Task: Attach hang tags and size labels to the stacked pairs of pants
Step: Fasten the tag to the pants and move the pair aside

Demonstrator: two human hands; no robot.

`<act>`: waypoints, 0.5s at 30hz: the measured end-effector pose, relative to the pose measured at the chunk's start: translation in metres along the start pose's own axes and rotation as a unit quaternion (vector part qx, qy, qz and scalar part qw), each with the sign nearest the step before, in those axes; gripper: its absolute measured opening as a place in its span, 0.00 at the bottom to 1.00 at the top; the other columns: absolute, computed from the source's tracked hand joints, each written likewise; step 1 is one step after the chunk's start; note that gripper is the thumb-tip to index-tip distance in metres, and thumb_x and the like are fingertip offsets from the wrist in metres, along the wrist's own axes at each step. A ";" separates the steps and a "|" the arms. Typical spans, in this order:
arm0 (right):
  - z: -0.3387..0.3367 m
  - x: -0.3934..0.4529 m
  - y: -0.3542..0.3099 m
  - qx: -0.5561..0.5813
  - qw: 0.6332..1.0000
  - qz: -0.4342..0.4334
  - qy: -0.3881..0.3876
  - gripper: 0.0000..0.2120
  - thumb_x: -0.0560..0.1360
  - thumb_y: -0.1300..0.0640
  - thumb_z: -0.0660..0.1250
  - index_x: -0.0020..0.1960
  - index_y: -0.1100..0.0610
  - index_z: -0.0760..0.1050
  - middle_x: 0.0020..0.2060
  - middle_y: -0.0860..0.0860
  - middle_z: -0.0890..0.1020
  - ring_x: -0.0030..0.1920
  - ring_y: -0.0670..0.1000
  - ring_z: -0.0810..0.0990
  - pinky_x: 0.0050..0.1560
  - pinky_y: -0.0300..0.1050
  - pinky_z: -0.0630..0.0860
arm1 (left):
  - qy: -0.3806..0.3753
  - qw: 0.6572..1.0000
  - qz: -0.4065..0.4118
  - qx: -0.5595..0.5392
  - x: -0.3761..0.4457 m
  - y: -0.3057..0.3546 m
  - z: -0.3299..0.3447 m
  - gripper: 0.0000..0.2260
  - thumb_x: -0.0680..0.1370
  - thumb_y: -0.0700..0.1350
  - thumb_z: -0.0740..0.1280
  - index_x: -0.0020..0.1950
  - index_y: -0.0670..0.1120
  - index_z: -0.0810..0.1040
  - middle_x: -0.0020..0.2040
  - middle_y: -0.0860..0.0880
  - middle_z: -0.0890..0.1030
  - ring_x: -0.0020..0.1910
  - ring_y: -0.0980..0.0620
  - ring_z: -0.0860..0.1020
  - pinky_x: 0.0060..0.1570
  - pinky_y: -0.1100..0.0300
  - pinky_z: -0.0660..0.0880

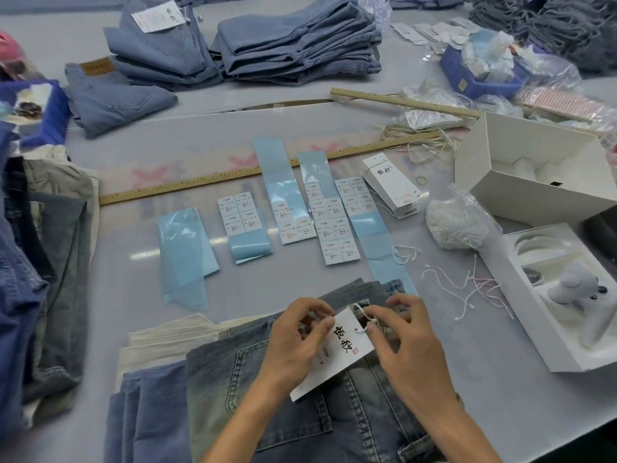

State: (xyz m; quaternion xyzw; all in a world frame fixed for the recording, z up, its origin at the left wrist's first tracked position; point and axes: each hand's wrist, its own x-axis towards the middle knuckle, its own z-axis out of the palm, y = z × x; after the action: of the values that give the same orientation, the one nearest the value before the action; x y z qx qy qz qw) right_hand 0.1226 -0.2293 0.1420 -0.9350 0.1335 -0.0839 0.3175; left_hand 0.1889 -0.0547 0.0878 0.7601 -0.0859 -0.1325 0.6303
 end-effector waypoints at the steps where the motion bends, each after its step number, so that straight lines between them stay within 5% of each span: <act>1: 0.003 -0.001 -0.003 -0.015 1.000 -0.007 0.018 0.09 0.77 0.58 0.72 0.56 0.49 0.83 0.59 0.42 0.71 0.51 0.46 0.79 0.45 0.43 0.81 | 0.017 1.000 -0.011 0.002 -0.004 -0.004 -0.006 0.12 0.79 0.41 0.72 0.49 0.59 0.81 0.46 0.57 0.83 0.45 0.54 0.80 0.43 0.63 0.75; 6: 0.022 -0.007 -0.031 -0.027 0.992 -0.121 0.018 0.12 0.75 0.63 0.73 0.57 0.54 0.82 0.60 0.48 0.73 0.55 0.43 0.73 0.50 0.41 0.78 | 0.154 0.987 -0.038 -0.024 -0.024 -0.017 -0.057 0.17 0.81 0.35 0.67 0.52 0.60 0.81 0.44 0.54 0.84 0.42 0.52 0.81 0.41 0.60 0.78; 10: 0.051 -0.012 -0.060 -0.007 0.980 -0.194 -0.030 0.15 0.71 0.65 0.76 0.55 0.54 0.83 0.56 0.48 0.77 0.52 0.45 0.76 0.48 0.41 0.77 | 0.355 0.933 -0.042 -0.047 -0.033 -0.023 -0.129 0.17 0.80 0.35 0.67 0.53 0.58 0.81 0.47 0.54 0.83 0.45 0.53 0.81 0.39 0.60 0.80; 13: 0.083 -0.009 -0.089 0.013 0.971 -0.225 -0.083 0.12 0.71 0.65 0.76 0.52 0.54 0.83 0.50 0.46 0.78 0.49 0.48 0.79 0.45 0.42 0.78 | 0.553 0.824 -0.076 -0.090 -0.039 -0.031 -0.205 0.14 0.77 0.32 0.67 0.53 0.50 0.79 0.46 0.48 0.81 0.44 0.45 0.80 0.38 0.52 0.81; 15: 0.107 0.000 -0.111 0.015 0.962 -0.235 -0.139 0.10 0.74 0.65 0.74 0.53 0.55 0.83 0.49 0.47 0.79 0.49 0.51 0.80 0.46 0.44 0.78 | 0.676 0.715 -0.142 -0.109 -0.054 -0.046 -0.255 0.14 0.75 0.33 0.67 0.59 0.42 0.76 0.50 0.42 0.79 0.50 0.36 0.80 0.51 0.43 0.78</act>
State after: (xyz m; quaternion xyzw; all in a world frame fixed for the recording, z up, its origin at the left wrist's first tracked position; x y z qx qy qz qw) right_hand 0.1698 -0.0832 0.1267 -0.9376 -0.1368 -0.0276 0.3185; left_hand 0.2151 0.2088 0.0908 0.5767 0.4868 0.3198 0.5729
